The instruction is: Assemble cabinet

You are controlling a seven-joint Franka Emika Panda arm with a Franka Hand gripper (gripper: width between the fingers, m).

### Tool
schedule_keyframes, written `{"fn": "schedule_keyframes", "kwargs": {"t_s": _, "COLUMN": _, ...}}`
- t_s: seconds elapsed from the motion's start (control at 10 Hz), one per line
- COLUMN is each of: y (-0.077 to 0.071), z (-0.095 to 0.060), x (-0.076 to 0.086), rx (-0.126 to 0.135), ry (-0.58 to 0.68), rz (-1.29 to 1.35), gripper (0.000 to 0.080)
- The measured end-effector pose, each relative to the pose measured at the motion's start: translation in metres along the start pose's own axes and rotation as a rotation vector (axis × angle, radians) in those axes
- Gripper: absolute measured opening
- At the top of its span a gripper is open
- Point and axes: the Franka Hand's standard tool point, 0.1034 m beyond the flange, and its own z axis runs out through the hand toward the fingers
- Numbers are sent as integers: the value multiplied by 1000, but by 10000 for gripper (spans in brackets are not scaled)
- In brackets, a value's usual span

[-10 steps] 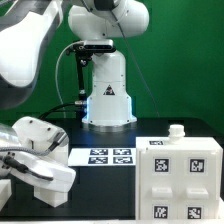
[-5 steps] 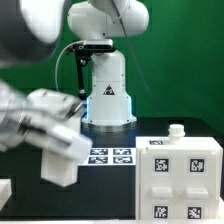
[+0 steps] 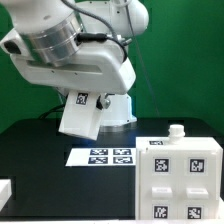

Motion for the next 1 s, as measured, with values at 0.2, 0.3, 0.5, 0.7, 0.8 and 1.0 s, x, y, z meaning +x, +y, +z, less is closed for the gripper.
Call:
{"fn": "schedule_keyframes", "kwargs": {"t_s": 0.2, "y": -27, "z": -12, "x": 1, "rx": -37, "ry": 163, "rz": -44, "gripper": 550}}
{"fn": "schedule_keyframes", "kwargs": {"t_s": 0.3, "y": -49, "z": -22, "x": 1, "rx": -41, "ry": 287, "rz": -101, "gripper": 550}}
{"fn": "schedule_keyframes", "kwargs": {"t_s": 0.5, "y": -78, "z": -19, "x": -7, "rx": -25, "ry": 493, "rz": -189, "gripper": 550}}
{"fn": "schedule_keyframes", "kwargs": {"t_s": 0.7, "y": -83, "z": -8, "x": -14, "rx": 34, "ry": 614, "rz": -203, "gripper": 550}}
{"fn": "schedule_keyframes", "kwargs": {"t_s": 0.8, "y": -91, "z": -10, "x": -11, "rx": 70, "ry": 691, "rz": -203, "gripper": 550}}
{"fn": "schedule_keyframes", "kwargs": {"t_s": 1.0, "y": -122, "z": -3, "x": -18, "rx": 78, "ry": 825, "rz": -273, "gripper": 550}}
